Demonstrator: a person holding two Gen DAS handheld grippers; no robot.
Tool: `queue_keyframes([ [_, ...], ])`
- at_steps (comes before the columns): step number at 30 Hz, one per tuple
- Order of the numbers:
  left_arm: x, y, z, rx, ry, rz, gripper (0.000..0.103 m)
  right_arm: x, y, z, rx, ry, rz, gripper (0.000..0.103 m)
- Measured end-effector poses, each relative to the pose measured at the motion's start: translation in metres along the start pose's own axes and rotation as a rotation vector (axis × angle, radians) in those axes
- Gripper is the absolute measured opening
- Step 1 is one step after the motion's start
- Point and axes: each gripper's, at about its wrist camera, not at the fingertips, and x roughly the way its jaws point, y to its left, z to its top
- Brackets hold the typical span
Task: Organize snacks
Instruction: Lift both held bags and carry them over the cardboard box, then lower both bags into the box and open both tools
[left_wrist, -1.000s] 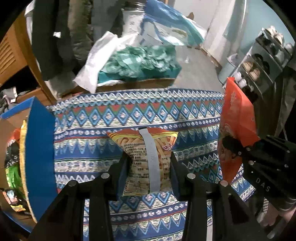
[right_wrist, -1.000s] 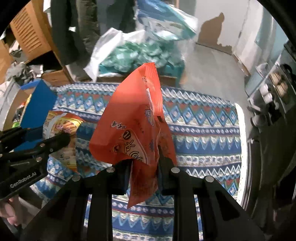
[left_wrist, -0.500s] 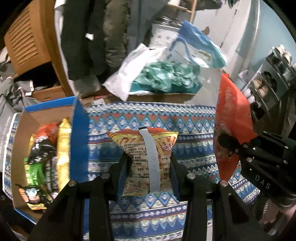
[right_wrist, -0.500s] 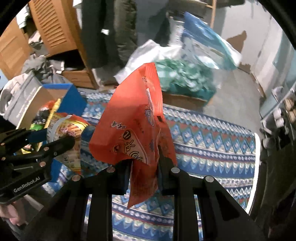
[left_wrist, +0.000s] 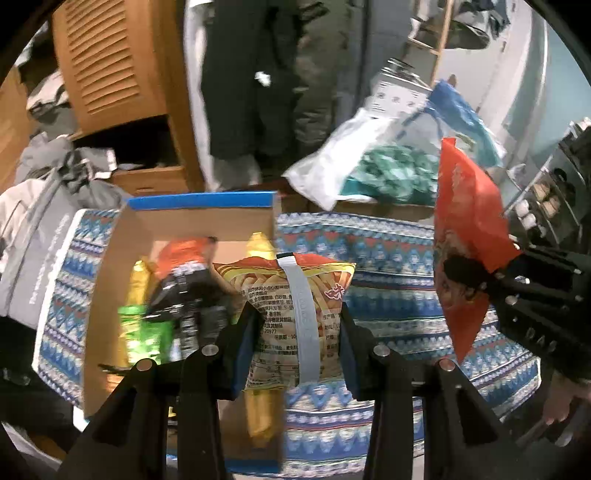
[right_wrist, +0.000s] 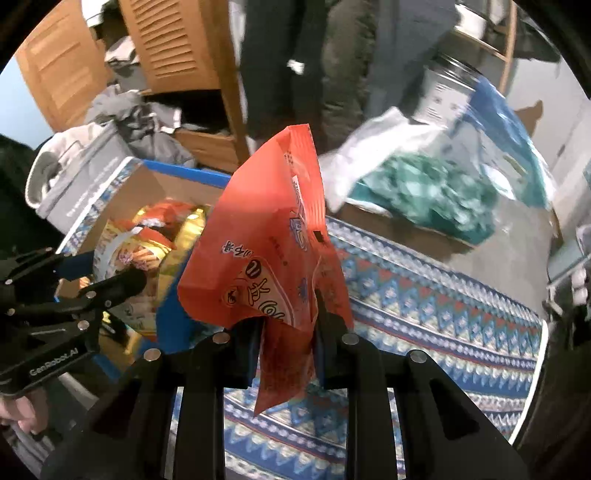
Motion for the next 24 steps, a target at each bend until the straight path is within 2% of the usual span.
queue_keyframes([
  [14,0.002,0.087,-0.009,-0.106,0.016,0.061,0.041,0.038,0.089,0.035,-0.109,0.046,0.094,0.021],
  [24,0.012,0.124,-0.019,-0.184,0.040,0.066,0.041,0.070,0.129,0.046,-0.136,0.103,0.121,0.021],
])
